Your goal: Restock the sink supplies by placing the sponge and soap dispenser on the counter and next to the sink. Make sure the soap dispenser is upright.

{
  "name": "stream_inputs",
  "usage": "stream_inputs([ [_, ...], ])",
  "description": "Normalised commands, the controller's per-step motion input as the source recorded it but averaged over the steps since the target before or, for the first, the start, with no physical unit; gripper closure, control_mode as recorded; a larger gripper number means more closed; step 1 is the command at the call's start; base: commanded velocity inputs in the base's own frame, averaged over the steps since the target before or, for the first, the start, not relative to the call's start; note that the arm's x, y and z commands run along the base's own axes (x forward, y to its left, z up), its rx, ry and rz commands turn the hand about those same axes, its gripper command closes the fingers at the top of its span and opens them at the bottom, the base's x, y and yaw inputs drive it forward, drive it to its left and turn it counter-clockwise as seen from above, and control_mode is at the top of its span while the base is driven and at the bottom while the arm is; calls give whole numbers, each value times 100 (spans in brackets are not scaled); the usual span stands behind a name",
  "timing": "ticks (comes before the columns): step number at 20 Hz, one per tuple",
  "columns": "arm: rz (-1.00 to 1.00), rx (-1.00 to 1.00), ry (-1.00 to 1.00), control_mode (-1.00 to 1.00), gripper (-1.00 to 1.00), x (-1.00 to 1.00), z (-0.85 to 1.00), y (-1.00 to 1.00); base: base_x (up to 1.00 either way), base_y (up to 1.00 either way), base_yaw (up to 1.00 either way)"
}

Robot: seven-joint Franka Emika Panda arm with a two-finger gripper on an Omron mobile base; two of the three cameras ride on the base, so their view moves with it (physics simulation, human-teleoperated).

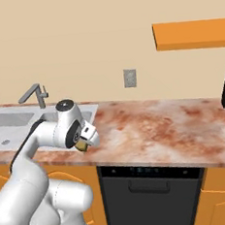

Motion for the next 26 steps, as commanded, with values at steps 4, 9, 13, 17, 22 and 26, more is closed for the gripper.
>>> stream_inputs([
  [4,9,0,4,-100,100,100,-22,-4,0,0,0],
  [9,10,0,9,-100,100,94,-29,10,0,0,0],
  [13,7,0,3,-100,100,64,-28,10,0,0,0],
  [17,4,-1,0,-100,100,36,-29,2,0,0,0],
  [22,4,0,0,-100,100,22,-40,0,0,0,0],
  [26,3,-1,0,-100,100,18,-37,0,0,0,0],
])
